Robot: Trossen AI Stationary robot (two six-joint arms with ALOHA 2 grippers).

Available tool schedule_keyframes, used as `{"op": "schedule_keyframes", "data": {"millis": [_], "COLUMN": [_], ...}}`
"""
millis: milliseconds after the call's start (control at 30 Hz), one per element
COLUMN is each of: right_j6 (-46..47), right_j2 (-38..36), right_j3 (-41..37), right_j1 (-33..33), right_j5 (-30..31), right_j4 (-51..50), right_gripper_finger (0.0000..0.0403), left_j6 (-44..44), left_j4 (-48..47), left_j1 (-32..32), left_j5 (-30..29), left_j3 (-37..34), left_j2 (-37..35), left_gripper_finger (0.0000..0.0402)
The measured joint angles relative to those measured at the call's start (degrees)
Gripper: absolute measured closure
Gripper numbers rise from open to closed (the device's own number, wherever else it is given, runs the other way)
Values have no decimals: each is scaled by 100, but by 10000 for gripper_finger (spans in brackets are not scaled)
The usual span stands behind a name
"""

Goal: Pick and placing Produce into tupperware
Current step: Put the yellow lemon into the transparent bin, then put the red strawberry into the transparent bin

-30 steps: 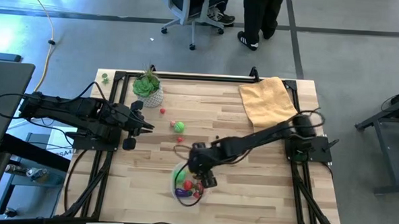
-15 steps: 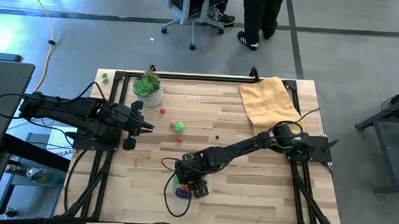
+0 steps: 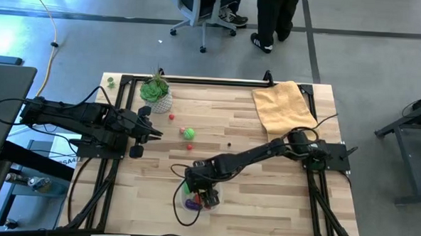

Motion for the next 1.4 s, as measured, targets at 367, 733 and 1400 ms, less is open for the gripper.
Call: {"op": "schedule_keyframes", "data": {"millis": [367,733,1400], "right_j6": [-209,-523,2982], "right_j2": [-107,-1121,-2509], "right_j3": [0,-79,-3202], "right_j1": [-21,-525,-1656], "right_j5": [-106,-83,-121], "right_j4": [18,-744,-654], "right_gripper_finger": [157,157,157], "left_j6": [1,2,0], "left_j4": [0,1,-2], "left_j1": [0,0,0], "left_j5": [0,-2,0], "left_j3": [0,0,0], "left_j2": [0,0,0], "left_gripper_finger": [362,362,362]}}
